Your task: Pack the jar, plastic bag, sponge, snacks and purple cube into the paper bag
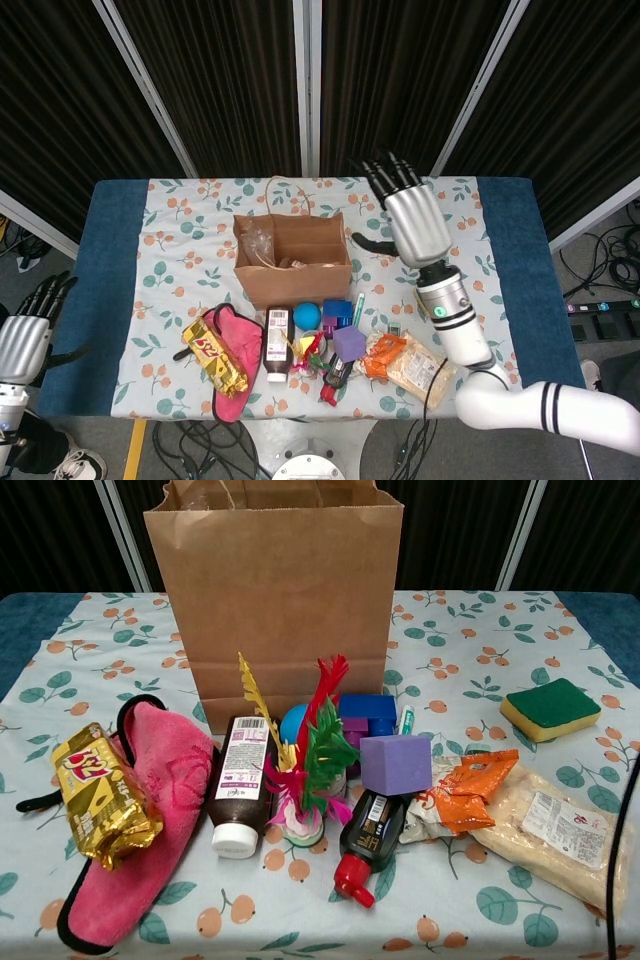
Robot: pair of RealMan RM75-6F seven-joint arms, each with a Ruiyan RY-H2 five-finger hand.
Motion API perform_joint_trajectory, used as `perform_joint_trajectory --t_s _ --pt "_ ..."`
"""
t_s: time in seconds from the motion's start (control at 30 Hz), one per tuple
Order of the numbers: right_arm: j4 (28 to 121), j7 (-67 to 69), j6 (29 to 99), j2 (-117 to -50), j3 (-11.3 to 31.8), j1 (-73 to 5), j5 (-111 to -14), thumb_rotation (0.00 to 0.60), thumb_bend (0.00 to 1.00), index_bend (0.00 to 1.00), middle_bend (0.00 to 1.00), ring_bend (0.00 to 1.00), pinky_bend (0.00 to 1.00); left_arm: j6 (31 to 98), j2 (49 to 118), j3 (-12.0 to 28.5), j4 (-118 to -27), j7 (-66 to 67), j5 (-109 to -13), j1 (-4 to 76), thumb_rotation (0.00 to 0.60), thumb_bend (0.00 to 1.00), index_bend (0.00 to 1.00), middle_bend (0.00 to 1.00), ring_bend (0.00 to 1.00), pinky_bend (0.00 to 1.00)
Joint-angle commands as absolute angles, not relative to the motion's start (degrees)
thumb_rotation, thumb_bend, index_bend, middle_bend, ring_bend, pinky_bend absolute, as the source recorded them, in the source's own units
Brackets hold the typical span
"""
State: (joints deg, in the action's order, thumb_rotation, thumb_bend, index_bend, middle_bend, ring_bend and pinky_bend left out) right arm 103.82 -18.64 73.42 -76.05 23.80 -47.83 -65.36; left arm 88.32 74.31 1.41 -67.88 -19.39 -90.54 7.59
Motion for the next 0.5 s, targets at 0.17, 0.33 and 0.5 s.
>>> perform_joint_trajectory --t_s 0.17,0.33,0.5 --pt "96.61 -12.63 61.08 -65.47 12.37 -41.06 -66.93 0.6 0.0 0.18 0.21 0.08 0.18 88.92 74.34 1.07 -69.23 -18.26 -91.53 7.73 0.6 0.1 0.1 0.16 0.06 0.2" --pt "89.7 -12.13 54.87 -65.96 6.71 -39.8 -68.45 0.6 0.0 0.18 0.21 0.08 0.18 88.64 74.27 0.86 -70.06 -17.2 -91.74 7.89 0.6 0.1 0.1 0.16 0.06 0.2" --pt "83.93 -11.5 52.87 -69.48 3.87 -38.68 -70.11 0.6 0.0 0.18 0.2 0.08 0.18 88.68 74.25 0.64 -70.4 -16.7 -91.74 7.72 0.6 0.1 0.1 0.16 0.06 0.2"
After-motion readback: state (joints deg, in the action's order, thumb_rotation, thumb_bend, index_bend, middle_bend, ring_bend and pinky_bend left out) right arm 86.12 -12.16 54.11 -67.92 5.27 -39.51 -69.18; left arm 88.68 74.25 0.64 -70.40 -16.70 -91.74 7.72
